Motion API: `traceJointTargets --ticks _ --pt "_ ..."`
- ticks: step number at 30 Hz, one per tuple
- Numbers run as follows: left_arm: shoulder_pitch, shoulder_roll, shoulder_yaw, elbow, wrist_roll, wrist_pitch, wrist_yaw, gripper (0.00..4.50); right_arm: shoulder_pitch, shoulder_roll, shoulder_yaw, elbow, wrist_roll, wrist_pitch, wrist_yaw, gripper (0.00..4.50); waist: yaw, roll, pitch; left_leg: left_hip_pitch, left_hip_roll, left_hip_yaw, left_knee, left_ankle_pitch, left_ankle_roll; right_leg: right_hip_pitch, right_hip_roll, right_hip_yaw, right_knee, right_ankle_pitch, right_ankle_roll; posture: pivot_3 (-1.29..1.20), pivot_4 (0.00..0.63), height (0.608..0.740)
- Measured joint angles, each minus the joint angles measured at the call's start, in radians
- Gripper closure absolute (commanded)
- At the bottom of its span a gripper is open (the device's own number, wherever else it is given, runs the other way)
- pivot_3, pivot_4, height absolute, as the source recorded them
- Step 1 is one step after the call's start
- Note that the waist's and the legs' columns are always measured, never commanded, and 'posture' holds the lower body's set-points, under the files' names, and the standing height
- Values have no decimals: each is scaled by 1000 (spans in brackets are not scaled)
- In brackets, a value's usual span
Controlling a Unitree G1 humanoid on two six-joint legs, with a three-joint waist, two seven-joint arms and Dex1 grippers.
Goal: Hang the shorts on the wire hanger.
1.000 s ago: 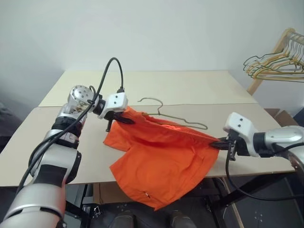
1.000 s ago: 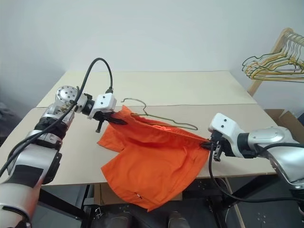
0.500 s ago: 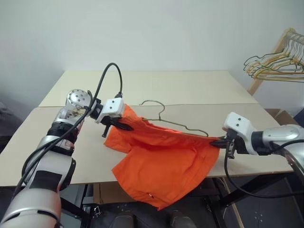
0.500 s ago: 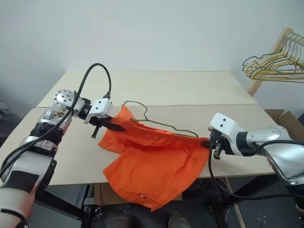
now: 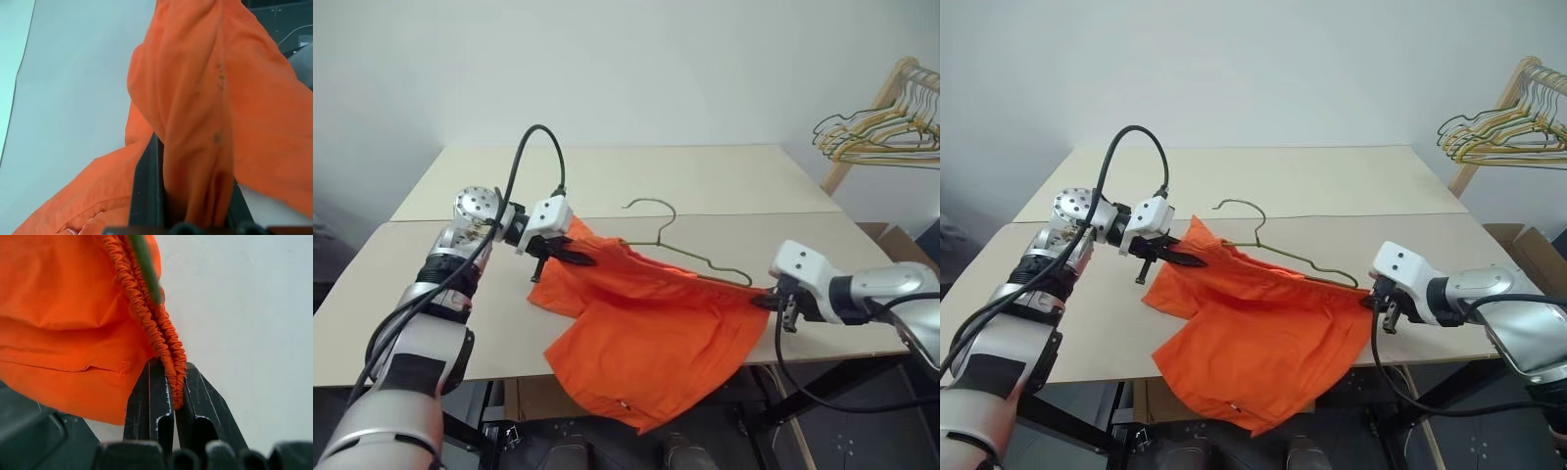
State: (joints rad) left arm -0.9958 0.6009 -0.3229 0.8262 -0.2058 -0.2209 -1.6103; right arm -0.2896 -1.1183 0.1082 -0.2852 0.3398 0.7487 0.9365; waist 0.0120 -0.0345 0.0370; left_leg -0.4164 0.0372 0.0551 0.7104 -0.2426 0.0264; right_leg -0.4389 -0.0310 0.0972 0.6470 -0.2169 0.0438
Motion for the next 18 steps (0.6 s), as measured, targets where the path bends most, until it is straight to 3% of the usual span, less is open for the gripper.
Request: traceJointTargets --ticks 18 --pt "61 -32 80 -23 -9 9 27 4500 42 87 0 12 -72 -53 -93 4488 0 0 0 0 0 0 0 0 0 0 0 0 0 2 4 75 0 740"
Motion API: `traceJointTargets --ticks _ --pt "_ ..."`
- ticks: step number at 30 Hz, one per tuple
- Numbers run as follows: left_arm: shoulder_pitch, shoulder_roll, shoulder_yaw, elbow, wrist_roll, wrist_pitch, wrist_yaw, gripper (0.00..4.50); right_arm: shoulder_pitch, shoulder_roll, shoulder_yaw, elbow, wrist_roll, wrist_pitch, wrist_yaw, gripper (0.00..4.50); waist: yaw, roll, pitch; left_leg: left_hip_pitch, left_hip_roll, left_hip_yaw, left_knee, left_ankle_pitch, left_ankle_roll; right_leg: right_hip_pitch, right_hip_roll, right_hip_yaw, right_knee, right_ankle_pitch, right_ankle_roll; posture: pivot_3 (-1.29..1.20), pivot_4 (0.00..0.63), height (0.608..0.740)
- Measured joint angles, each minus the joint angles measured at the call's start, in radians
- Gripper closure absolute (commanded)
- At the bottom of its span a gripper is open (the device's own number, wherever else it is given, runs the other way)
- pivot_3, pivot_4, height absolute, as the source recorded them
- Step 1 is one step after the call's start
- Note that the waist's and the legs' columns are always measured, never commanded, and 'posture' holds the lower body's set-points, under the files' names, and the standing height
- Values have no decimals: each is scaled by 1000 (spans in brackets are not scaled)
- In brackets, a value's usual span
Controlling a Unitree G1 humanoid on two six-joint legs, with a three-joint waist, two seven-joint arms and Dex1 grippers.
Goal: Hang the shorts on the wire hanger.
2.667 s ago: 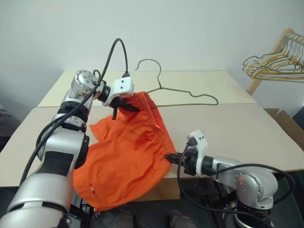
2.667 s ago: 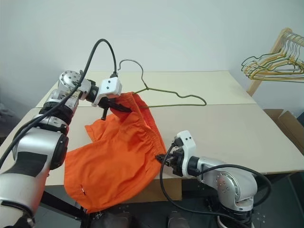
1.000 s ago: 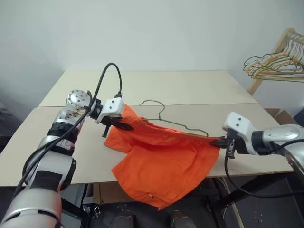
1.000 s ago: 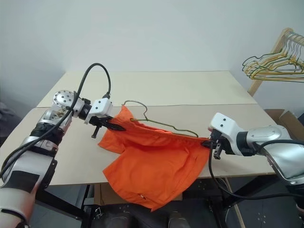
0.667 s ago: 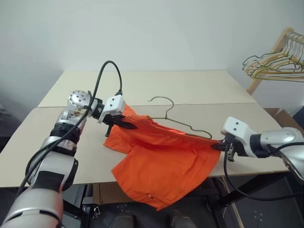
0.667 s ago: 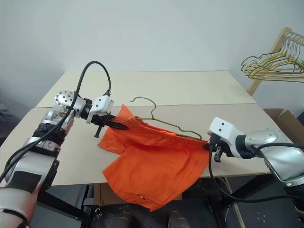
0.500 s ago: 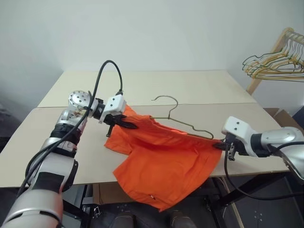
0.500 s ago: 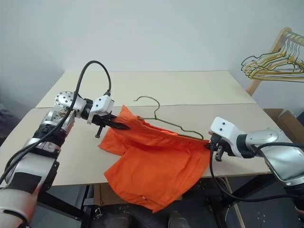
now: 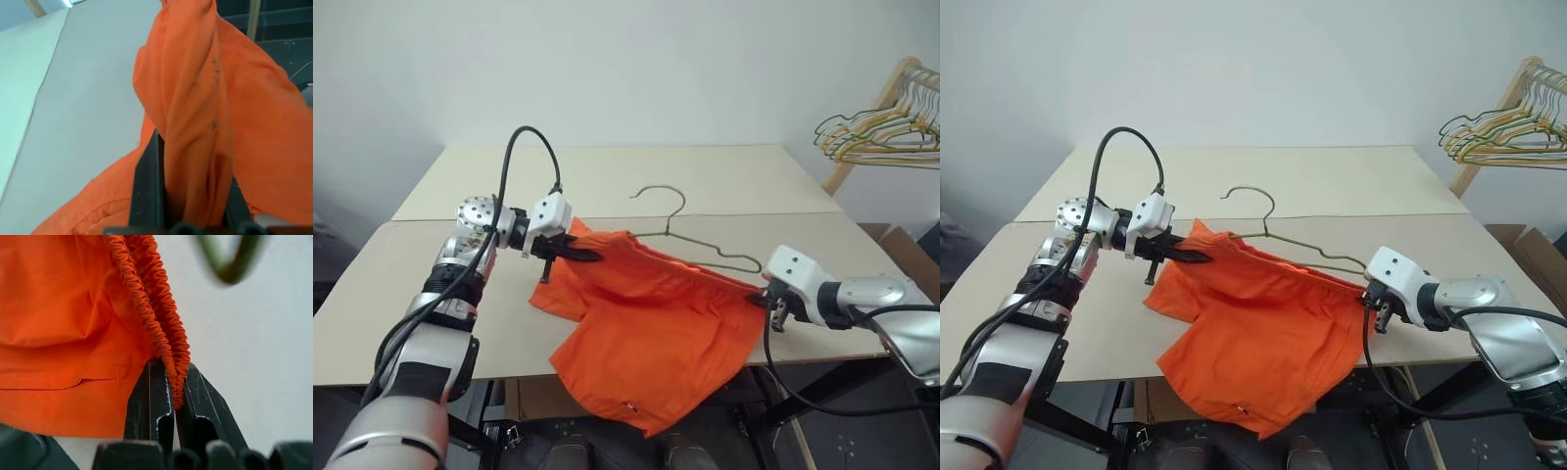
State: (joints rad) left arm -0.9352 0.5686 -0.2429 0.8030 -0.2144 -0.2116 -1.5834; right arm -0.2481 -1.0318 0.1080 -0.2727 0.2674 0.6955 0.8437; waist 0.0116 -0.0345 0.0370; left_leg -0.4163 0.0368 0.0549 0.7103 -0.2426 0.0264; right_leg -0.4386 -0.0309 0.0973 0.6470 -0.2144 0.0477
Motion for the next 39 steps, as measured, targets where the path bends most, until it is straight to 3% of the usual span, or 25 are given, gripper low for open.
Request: traceJointTargets --ticks 21,35,39 --pt "-38 9 -59 163 256 -224 129 4500 -49 -75 -60 -45 53 -50 147 4488 0 0 0 1 0 0 0 0 0 0 0 0 0 0 0 55 0 740" --pt "-89 -15 -47 210 274 -177 131 4500 -142 -59 -79 -98 97 48 151 13 0 0 0 0 1 1 0 0 0 0 0 0 0 -1 -2 53 0 740" --pt "-89 -20 -47 214 274 -177 128 4500 -187 -40 -127 -102 147 91 137 13 0 0 0 0 1 0 0 0 0 0 0 0 0 0 0 53 0 740"
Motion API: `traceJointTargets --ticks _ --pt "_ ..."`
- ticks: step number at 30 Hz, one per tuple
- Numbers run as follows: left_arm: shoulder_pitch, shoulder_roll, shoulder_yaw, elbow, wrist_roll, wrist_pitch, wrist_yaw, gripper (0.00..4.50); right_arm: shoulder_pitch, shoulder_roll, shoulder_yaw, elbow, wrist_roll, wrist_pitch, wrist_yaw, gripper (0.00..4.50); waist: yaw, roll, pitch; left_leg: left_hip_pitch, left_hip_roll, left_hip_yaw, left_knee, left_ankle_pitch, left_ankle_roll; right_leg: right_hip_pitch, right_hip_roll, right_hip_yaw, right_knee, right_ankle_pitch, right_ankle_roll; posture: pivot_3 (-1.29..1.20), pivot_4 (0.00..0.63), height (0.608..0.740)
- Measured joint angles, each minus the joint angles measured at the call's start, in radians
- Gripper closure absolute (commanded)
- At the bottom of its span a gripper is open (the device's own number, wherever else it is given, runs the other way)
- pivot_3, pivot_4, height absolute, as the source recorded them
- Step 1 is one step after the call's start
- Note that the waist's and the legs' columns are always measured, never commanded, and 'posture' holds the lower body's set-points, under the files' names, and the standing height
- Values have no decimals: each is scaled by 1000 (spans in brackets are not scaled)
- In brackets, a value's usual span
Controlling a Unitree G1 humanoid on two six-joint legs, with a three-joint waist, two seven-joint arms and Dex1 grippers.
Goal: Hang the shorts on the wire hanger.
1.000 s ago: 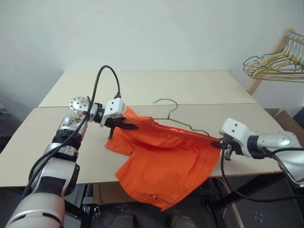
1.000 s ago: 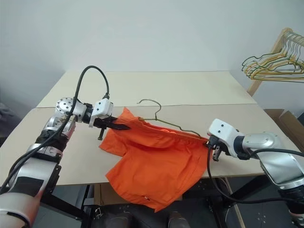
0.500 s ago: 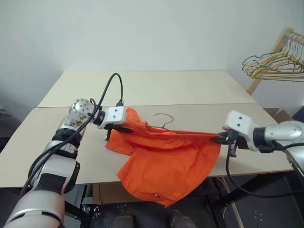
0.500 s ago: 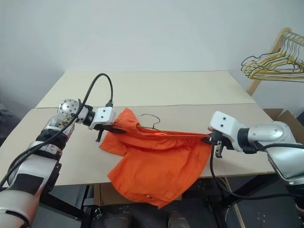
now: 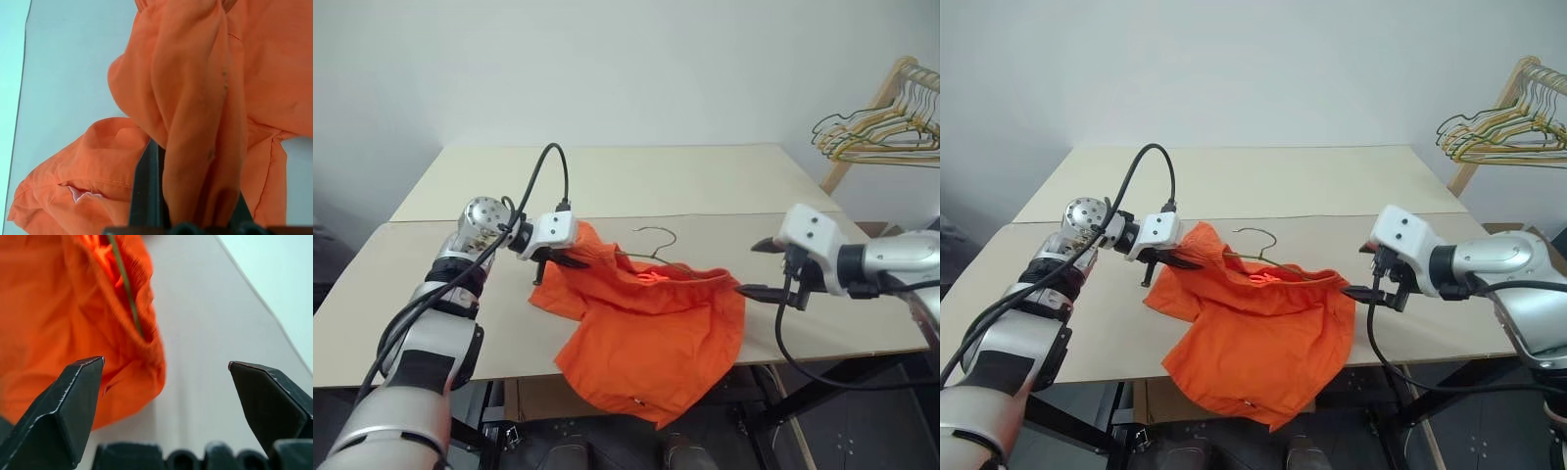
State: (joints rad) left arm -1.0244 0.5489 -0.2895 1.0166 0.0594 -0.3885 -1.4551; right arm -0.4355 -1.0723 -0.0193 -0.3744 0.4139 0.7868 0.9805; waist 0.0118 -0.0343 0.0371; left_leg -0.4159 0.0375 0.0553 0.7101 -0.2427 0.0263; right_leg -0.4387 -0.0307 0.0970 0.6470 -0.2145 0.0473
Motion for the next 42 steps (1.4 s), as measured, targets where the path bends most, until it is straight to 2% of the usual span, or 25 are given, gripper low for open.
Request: traceJointTargets --ticks 7,10,15,19,22,23,30,33,38,42 --pt "-39 -8 11 18 0 21 4 4500 -21 20 19 -11 11 43 -17 13 1 0 0 0 0 0 0 0 0 0 0 0 0 0 0 61 0 740" --pt "-42 -12 16 19 0 22 2 4500 -89 61 33 -9 28 85 -32 13 -3 0 0 0 0 1 0 0 0 -1 0 0 0 0 0 60 0 740" --pt "-42 -14 16 19 1 23 -6 4500 -250 187 58 -13 82 187 -80 13 -3 0 0 0 2 0 -1 0 0 -1 2 0 0 1 0 62 0 740" --pt "-42 -19 17 20 1 23 -8 4500 -297 301 178 -24 78 217 -118 13 -1 0 0 0 3 0 -1 0 0 -1 2 0 0 3 -3 67 0 740" --pt "-42 -20 18 20 1 24 -9 4500 -320 362 245 9 60 217 -134 550 1 0 0 -1 2 0 -1 0 0 -1 2 0 0 4 -6 75 0 740" --pt "-42 -20 18 20 1 24 -9 4500 -330 380 256 29 51 215 -138 866 1 0 0 -1 2 0 -1 0 0 -1 2 0 0 5 -6 75 0 740" --pt "-42 -17 27 18 0 25 -13 4500 -348 438 294 150 -11 161 -150 3519 2 0 0 -1 2 0 -1 0 0 -1 2 0 0 5 -6 96 0 740" --pt "-42 -11 30 12 1 25 -25 4500 -348 442 303 162 -29 125 -133 4477 2 0 0 -1 2 0 -2 0 0 -1 2 0 0 5 -6 105 0 740" --pt "-39 -1 31 1 1 26 -32 4500 -349 444 311 180 -48 66 -103 4477 3 0 0 -1 2 0 -2 0 0 -1 3 -1 0 5 -6 115 0 740" --pt "-39 -1 45 -13 -11 66 -46 3457 -349 443 311 213 -58 16 -63 4500 3 0 0 -1 3 0 -2 0 0 -1 3 -1 0 5 -6 116 0 740"
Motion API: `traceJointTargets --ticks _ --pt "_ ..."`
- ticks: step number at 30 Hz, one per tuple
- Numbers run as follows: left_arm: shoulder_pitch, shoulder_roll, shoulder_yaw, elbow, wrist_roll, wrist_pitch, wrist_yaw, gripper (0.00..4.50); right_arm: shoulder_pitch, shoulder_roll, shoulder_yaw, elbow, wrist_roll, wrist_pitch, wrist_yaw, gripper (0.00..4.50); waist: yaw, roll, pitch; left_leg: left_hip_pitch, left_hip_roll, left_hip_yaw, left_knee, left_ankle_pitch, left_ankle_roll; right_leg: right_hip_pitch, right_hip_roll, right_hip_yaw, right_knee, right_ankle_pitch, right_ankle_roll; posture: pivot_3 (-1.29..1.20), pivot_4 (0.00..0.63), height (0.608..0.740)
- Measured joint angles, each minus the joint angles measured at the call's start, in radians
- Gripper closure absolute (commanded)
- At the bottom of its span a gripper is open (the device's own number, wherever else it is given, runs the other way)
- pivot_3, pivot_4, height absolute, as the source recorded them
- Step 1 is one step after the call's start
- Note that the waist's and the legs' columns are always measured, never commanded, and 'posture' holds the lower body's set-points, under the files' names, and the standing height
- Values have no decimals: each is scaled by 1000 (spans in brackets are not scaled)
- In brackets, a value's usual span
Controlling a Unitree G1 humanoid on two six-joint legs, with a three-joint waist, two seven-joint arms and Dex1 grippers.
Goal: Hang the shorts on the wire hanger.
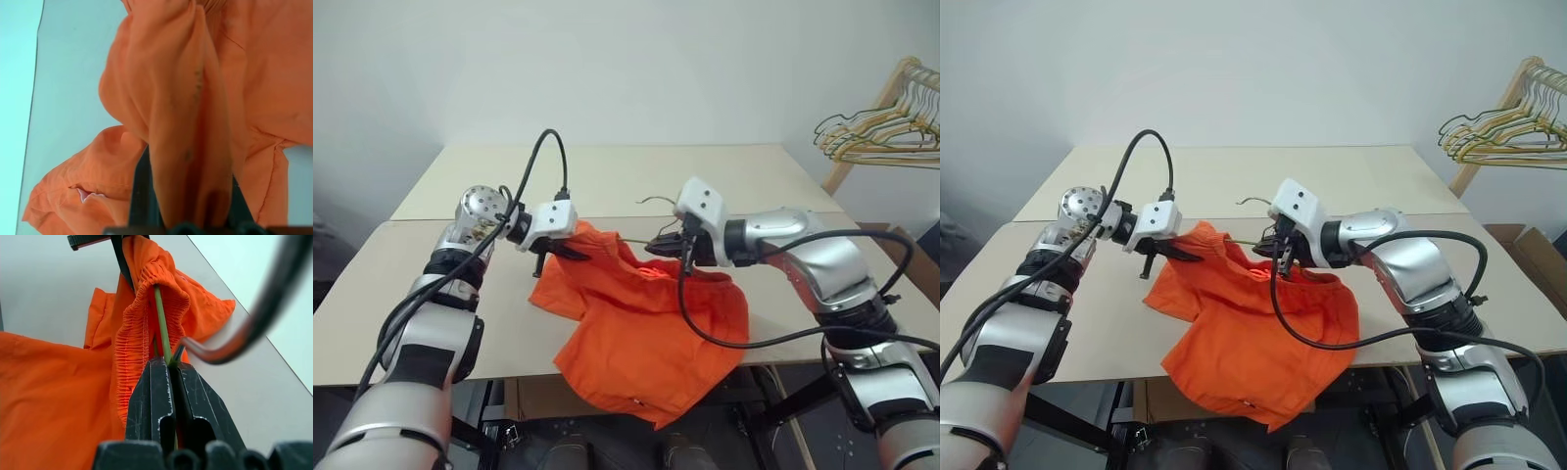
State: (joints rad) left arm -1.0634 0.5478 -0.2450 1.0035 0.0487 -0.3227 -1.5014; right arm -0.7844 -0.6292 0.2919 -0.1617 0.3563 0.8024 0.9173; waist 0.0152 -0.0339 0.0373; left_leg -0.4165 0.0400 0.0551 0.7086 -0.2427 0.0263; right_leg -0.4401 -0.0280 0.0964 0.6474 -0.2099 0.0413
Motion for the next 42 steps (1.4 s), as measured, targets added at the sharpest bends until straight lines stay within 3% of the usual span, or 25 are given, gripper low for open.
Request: traceJointTargets --ticks 10,11,19,23,33,42 --pt "-70 57 61 33 -28 36 -44 190 7 -51 0 26 -45 -123 89 4500 -1 0 0 1 0 0 0 0 0 0 0 0 0 -1 1 115 0 740" --pt "-70 63 62 46 -17 25 -30 21 7 -53 -1 27 -50 -126 94 4500 -1 0 0 1 0 0 0 0 0 0 0 0 0 -1 1 115 0 740" --pt "-25 56 34 131 74 -87 86 21 7 -68 -4 29 -60 -137 122 4500 10 0 0 0 1 1 0 0 0 0 1 0 0 0 0 103 0 740" --pt "-23 43 12 157 124 -130 148 880 7 -72 -5 29 -60 -137 126 4500 19 0 0 0 1 1 0 0 0 -1 1 0 0 0 0 94 0 740" --pt "-43 20 12 198 157 -136 214 4344 7 -93 -12 29 -61 -137 129 4500 26 0 0 0 1 1 0 0 0 -1 1 0 0 0 0 89 0 740" --pt "-85 20 21 207 157 -134 247 4475 7 -104 -12 30 -80 -137 128 4500 27 0 0 0 1 1 0 0 0 -1 1 0 0 0 0 100 0 740"
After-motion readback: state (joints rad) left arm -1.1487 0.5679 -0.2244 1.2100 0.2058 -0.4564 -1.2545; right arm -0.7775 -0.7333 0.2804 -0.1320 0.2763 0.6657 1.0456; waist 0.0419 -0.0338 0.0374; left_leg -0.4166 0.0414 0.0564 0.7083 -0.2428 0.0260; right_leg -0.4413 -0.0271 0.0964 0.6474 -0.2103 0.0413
